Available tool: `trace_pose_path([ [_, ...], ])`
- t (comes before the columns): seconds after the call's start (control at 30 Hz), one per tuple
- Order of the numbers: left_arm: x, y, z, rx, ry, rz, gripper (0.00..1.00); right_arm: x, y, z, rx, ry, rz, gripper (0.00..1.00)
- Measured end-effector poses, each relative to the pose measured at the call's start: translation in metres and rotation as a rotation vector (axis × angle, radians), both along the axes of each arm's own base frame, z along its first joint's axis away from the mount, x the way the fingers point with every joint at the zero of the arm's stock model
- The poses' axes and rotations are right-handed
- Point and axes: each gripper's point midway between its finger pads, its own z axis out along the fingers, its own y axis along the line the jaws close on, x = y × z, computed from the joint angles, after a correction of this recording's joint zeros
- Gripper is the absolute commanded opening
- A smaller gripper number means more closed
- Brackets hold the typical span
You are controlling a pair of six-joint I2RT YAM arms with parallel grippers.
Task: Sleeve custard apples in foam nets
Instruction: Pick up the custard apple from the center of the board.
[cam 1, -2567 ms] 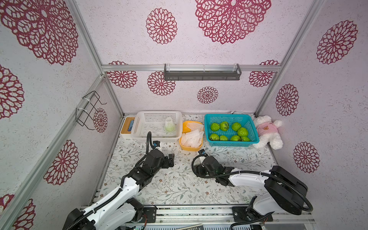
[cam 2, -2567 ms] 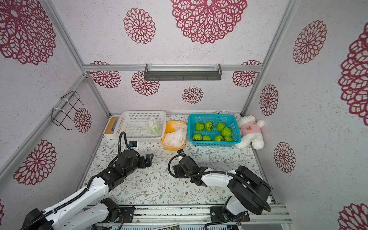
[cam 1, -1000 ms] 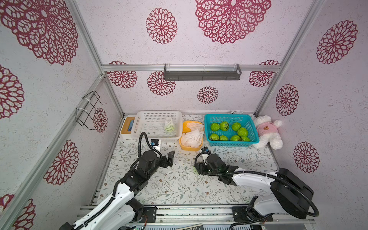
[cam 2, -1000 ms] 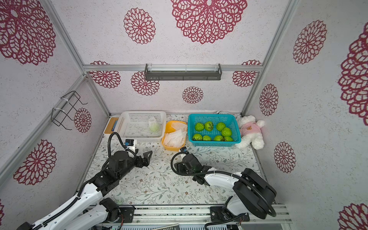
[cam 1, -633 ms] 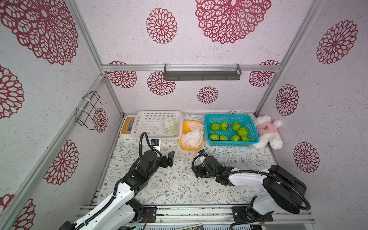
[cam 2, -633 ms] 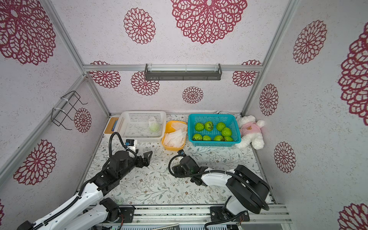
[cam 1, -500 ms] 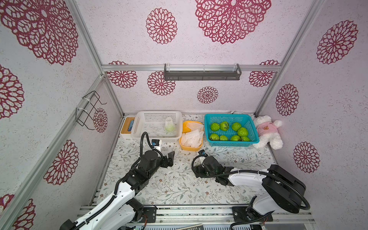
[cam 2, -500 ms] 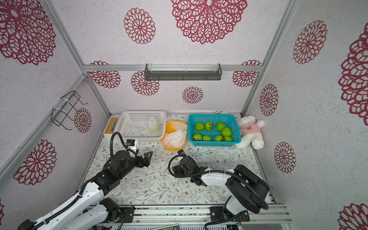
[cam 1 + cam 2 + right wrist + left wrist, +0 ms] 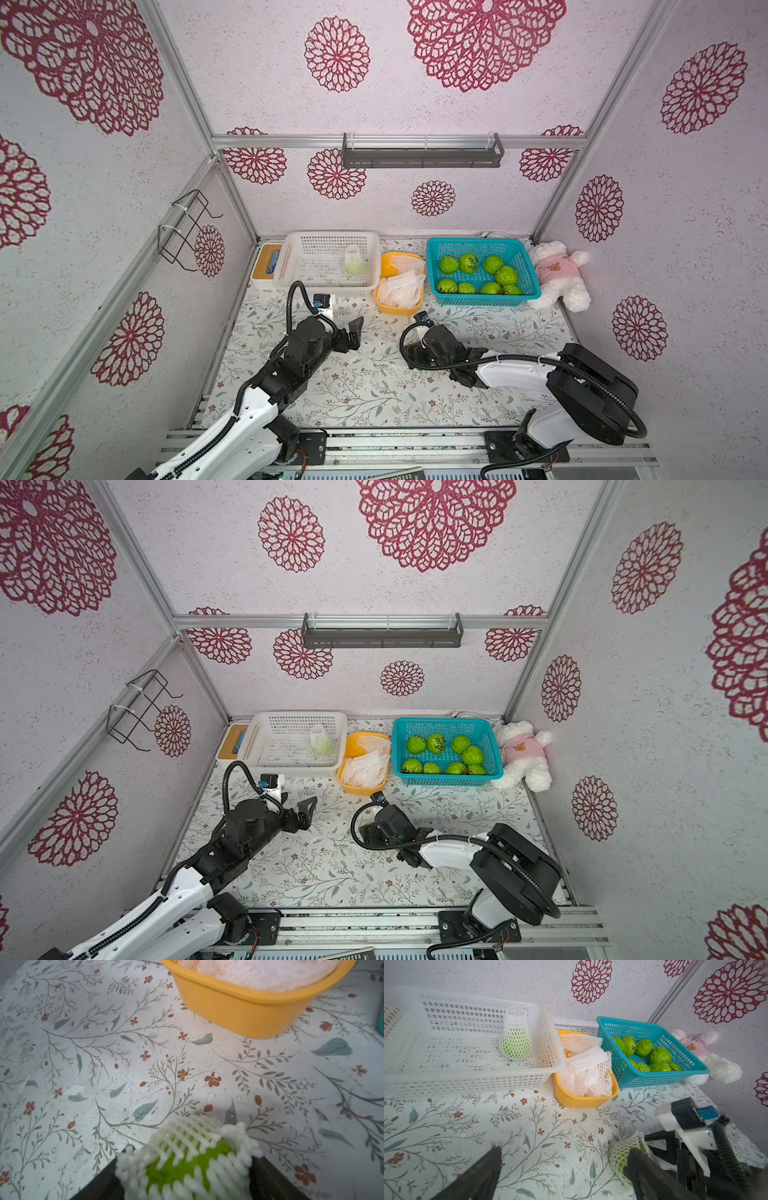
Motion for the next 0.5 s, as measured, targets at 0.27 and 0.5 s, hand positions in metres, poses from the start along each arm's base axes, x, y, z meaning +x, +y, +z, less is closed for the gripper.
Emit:
trace_pose_path([
  [0.27, 0.0015, -0.0009, 0.0003, 0.001, -0.007, -0.001, 0.97, -0.0035, 0.0001, -0.0033, -0.01, 0.009, 0.002, 0.77],
  [0.5, 0.003, -0.0029, -0.0071, 0.015, 0.014, -0.004, 0.97, -0.0029, 0.002, -0.0025, 0.001, 0.009, 0.001, 0.83],
])
